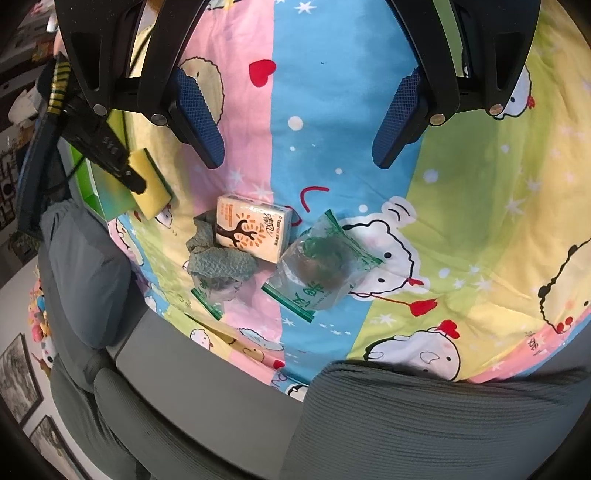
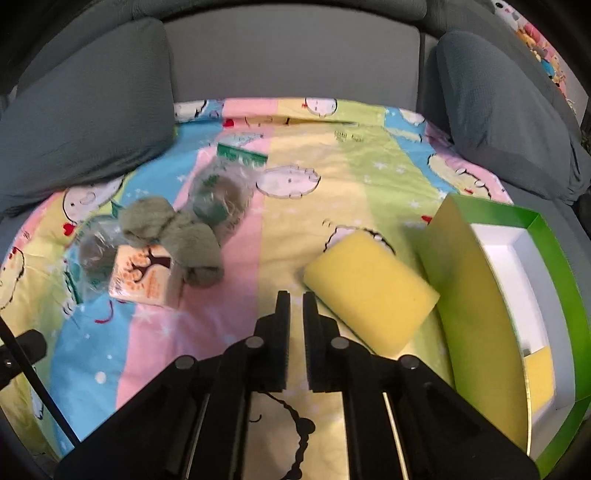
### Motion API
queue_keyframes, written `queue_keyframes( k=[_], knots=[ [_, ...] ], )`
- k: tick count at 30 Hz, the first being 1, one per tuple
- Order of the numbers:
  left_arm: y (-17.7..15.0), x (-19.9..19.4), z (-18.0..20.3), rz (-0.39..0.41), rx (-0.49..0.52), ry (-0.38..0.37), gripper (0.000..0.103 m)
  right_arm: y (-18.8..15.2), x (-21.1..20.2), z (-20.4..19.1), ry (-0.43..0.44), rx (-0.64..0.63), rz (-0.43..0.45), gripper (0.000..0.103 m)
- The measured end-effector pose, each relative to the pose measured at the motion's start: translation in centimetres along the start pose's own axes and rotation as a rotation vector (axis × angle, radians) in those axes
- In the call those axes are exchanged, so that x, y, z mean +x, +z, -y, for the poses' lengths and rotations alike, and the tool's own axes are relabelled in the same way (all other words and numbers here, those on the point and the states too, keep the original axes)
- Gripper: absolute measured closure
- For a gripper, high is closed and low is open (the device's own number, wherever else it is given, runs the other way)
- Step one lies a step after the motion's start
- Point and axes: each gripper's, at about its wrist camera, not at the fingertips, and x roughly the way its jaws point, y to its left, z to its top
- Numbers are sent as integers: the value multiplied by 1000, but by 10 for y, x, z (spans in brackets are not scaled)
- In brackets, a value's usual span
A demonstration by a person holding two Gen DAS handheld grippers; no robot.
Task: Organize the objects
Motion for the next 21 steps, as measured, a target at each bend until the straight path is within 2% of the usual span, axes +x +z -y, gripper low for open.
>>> queue_keyframes(
  k=[3, 4, 5, 7, 14, 17, 21],
  knots=[
    [0, 1, -1, -6, -3, 1, 20, 0, -8, 6, -5, 13, 22, 95],
    [0, 2, -1, -9, -1, 2, 20, 1, -8, 9, -13, 15, 22, 90],
    [0, 2, -1, -9, 1, 2, 20, 1, -7, 11, -27, 13, 20, 79],
    [0, 2, 0, -10, 5, 3, 20, 0, -4, 14, -50, 8, 4, 65],
    [-2, 5, 4, -21, 12, 4, 20, 3, 12, 22, -87, -9, -38, 62],
    [-3, 6, 6, -26, 22, 6, 20, 2, 24, 23, -77, -10, -85, 62],
    [-3, 6, 6, -28, 19, 6, 20, 1, 27, 20, -101, -43, -84, 62]
  ],
)
